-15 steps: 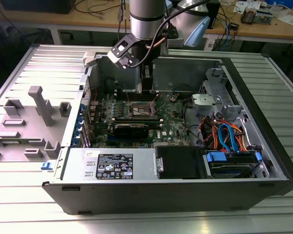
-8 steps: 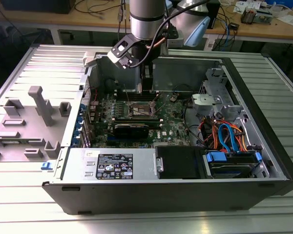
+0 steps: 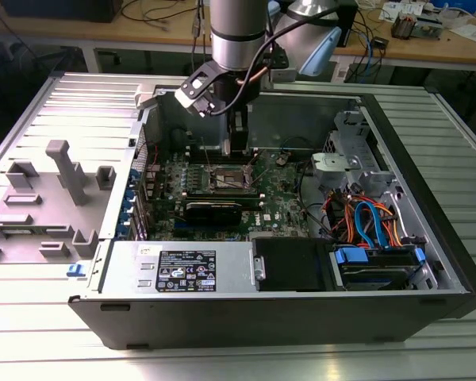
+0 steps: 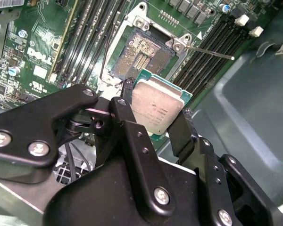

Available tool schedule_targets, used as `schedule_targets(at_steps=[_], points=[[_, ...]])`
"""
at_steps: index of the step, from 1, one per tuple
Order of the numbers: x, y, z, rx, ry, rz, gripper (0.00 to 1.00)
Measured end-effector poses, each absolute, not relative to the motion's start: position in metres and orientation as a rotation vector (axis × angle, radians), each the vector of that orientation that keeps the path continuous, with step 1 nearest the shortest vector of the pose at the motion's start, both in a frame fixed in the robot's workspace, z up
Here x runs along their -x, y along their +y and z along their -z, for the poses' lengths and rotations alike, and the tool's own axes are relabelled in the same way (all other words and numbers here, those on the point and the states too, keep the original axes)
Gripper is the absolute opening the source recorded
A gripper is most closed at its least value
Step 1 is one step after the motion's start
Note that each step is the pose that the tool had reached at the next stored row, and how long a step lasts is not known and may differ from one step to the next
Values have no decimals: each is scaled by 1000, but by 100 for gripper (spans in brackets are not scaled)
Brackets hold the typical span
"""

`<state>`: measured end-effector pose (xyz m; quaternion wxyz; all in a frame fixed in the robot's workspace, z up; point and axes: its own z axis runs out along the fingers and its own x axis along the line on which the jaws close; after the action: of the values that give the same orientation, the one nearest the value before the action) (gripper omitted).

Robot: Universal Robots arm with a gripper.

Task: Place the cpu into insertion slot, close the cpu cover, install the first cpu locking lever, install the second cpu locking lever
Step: 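Place the cpu into insertion slot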

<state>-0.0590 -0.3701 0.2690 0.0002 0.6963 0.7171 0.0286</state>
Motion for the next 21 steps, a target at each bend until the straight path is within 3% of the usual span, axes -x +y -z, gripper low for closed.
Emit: schedule_targets(at_steps=[21], points=[[61, -372, -266, -2190, 2248, -87, 55]])
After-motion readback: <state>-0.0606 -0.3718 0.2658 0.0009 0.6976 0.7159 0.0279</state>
